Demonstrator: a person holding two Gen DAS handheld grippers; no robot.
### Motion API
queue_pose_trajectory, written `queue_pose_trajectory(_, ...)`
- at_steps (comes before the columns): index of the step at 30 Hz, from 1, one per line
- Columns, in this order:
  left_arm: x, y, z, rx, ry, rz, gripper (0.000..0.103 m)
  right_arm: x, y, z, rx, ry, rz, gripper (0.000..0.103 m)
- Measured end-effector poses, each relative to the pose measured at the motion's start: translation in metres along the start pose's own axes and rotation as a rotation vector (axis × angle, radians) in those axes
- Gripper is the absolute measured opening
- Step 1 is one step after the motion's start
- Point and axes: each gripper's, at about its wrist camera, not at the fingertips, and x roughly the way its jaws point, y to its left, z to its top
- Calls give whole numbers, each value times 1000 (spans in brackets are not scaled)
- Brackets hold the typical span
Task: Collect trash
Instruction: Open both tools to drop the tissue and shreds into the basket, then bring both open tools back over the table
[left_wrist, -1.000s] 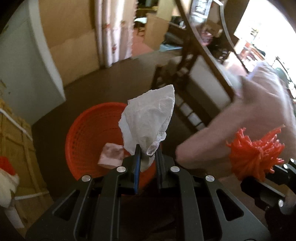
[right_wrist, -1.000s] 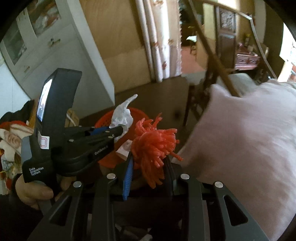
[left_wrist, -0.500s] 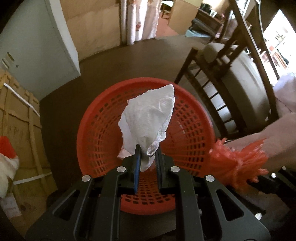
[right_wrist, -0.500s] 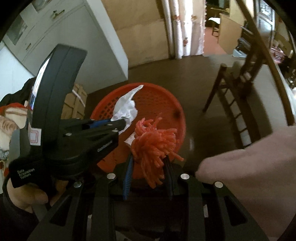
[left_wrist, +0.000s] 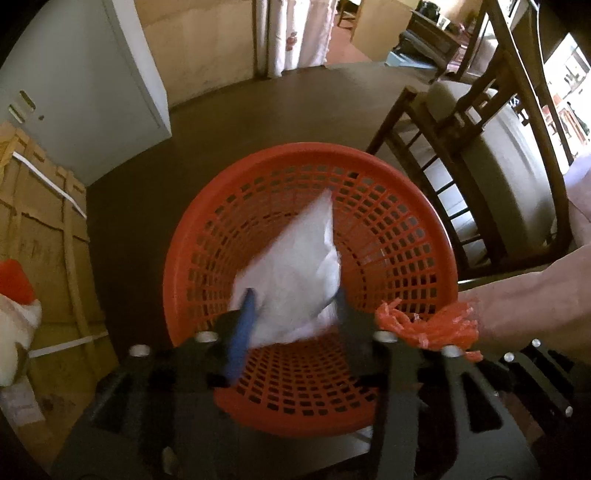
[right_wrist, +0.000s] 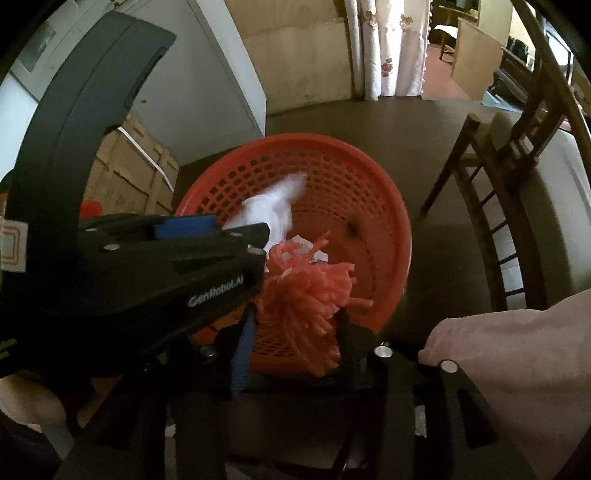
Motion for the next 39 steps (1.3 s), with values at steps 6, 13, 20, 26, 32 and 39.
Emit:
queue_pose_trajectory(6,-11,1,-1,-12,-15,11,81,-13,-8,-4,30,-23,9,46)
queue_pose_trajectory(13,-18,-8,-3,11,-15,21,86,-29,-14,-12,41,-49,9,47)
queue_pose_trajectory(20,-43,-17,-7,25,-60,39,86,-56,-15,-26,38,-94,10,48)
queue_pose_trajectory(26,-77,-27,-14,41,-123,40,86,-100,-9,-45,18,-184,-11,69)
queue_pose_trajectory(32,-119,-44,-23,73,-234,52,90,-137,-2,-59,-37,-277,-53,70)
queue_pose_trajectory(39,-128,-40,-30,58,-255,62,90,-161,-29,-61,-4,-363,-19,47)
